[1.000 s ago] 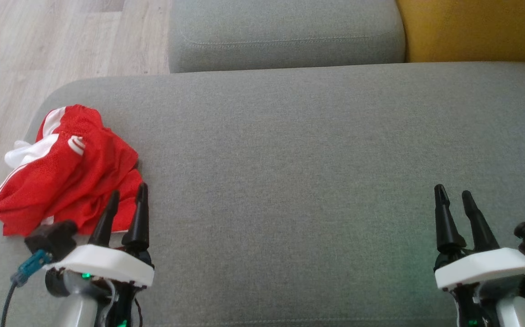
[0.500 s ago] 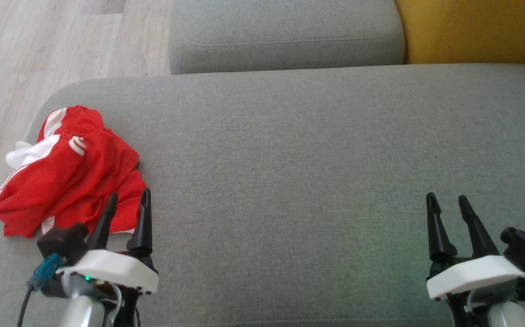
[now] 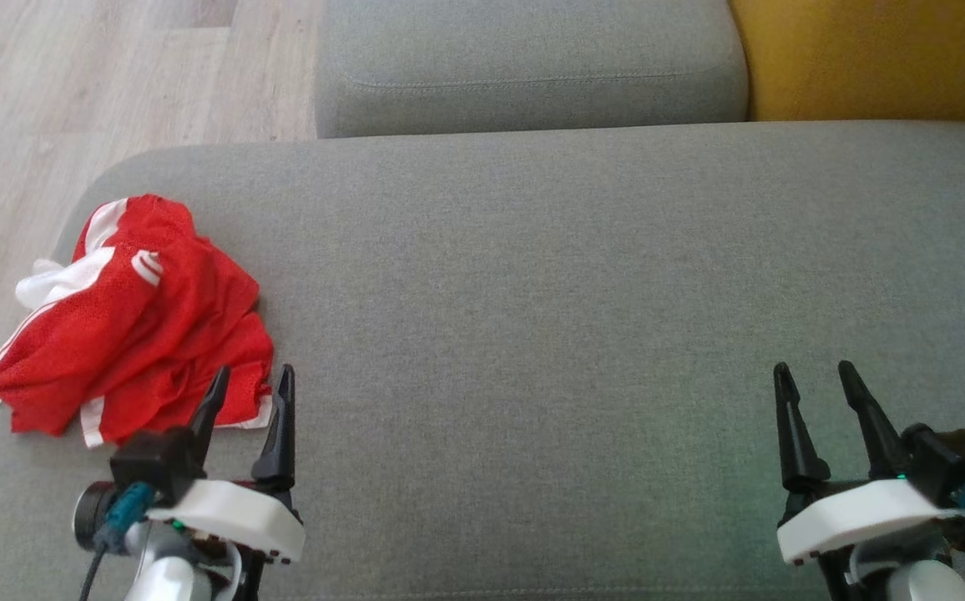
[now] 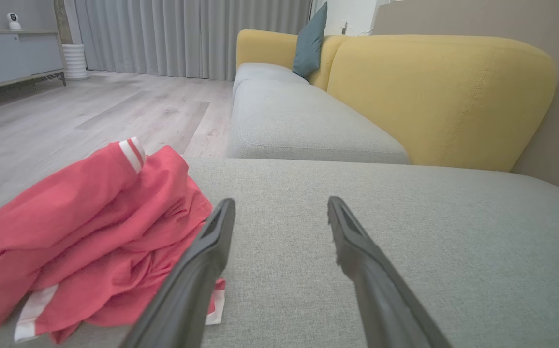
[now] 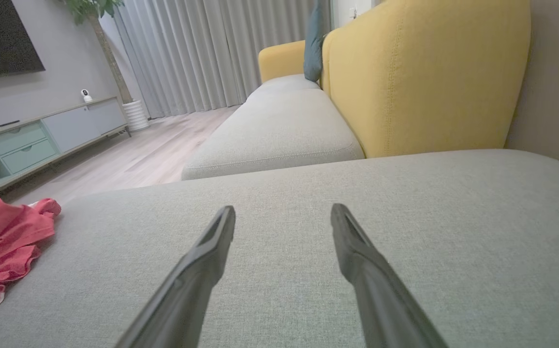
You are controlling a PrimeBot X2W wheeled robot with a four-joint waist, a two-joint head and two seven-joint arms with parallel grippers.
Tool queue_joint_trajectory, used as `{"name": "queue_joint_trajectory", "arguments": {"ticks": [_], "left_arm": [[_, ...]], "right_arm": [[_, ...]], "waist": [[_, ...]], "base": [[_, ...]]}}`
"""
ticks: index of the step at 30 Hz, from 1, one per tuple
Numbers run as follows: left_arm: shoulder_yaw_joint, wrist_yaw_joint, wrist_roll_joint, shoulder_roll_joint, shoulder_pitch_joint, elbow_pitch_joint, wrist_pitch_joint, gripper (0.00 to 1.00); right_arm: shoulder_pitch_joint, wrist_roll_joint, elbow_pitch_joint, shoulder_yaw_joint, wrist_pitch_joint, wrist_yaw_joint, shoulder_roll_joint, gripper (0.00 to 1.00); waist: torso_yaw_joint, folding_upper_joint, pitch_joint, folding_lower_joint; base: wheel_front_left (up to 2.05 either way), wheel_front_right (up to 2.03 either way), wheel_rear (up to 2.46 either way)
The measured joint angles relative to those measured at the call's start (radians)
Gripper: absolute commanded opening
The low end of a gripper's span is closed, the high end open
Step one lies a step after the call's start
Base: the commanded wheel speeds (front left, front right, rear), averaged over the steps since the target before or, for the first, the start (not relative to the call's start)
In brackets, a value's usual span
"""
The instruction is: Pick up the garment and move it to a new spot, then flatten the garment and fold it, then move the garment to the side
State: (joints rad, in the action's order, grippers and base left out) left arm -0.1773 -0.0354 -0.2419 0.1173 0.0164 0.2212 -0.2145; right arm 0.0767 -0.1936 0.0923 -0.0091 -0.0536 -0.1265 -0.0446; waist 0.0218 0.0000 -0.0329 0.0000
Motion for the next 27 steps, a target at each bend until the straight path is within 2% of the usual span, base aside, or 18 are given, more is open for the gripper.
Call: {"name": "queue_joint_trajectory", "arguments": {"ticks": [13,27], "left_arm": [[-0.002,0.0,0.136,-0.001,-0.009,0.004,-0.035,1.0],[0.008,-0.009,0.134,-0.012,-0.011,0.025,-0.035,1.0]], "right_arm": [[0.017,0.087,-0.009,0.004,-0.012,0.0,0.0,1.0],[0.021,0.069,0.004,0.003,-0.022,0.0,0.0,1.0]], "waist": [[0.0,0.0,-0.003,0.0],[0.011,0.0,-0.002,0.0]], "base": [[0.0,0.0,0.0],[0.0,0.0,0.0]]}}
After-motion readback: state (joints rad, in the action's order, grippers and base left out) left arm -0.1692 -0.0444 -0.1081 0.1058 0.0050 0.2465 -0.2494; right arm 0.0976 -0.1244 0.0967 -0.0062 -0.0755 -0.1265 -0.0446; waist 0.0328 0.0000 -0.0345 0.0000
